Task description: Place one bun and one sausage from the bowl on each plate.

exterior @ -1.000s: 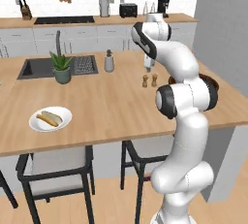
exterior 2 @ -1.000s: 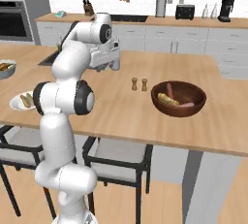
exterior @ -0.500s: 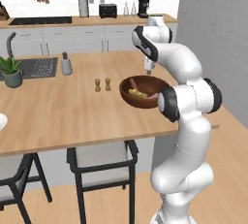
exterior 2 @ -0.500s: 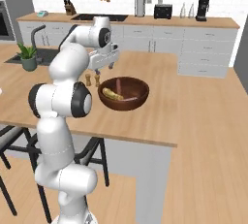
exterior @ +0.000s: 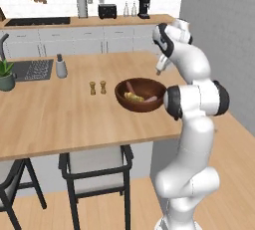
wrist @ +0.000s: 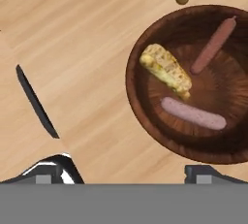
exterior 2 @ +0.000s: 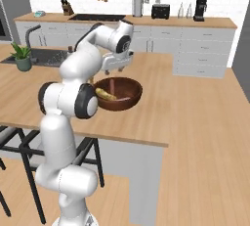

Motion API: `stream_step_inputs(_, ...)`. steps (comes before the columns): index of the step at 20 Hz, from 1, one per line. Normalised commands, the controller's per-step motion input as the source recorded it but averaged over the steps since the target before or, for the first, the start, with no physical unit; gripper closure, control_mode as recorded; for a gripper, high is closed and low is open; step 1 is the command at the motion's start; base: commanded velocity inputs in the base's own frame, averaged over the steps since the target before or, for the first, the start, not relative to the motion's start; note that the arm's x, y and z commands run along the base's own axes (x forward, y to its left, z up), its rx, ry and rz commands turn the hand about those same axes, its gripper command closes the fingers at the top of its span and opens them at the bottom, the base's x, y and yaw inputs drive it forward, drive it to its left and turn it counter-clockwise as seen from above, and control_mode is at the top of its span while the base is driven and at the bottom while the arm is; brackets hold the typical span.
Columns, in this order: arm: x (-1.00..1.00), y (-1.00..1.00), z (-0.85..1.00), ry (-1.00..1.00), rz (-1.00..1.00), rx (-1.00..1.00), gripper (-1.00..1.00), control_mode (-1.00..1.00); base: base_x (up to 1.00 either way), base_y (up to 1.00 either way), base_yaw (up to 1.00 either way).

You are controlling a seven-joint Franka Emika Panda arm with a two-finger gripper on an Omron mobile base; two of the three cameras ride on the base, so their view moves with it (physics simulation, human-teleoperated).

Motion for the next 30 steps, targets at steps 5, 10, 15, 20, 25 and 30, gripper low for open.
stream_step_inputs(5, 0.63, 0.34, -0.34, 0.07, -0.31, 0.12, -1.00, -1.00, 0.00, 0.00, 0.00)
stream_step_inputs(10, 0.94, 0.31, -0.76, 0.22, 0.12, -0.13, -1.00, -1.00, 0.00, 0.00, 0.00)
stream_step_inputs(15, 0.49, 0.00, -0.69, 0.04, 0.20, -0.01, -1.00, -1.00, 0.00, 0.00, 0.00)
stream_step_inputs(20, 0.33, 0.04, -0.69, 0.00, 0.16, 0.00, -1.00, -1.00, 0.00, 0.00, 0.00)
stream_step_inputs(25, 0.23, 0.20, -0.56, 0.00, 0.07, 0.00, -1.00, -1.00, 0.00, 0.00, 0.00)
stream_step_inputs(30, 0.56, 0.21, -0.35, 0.00, 0.07, 0.00, -1.00, -1.00, 0.00, 0.00, 0.00)
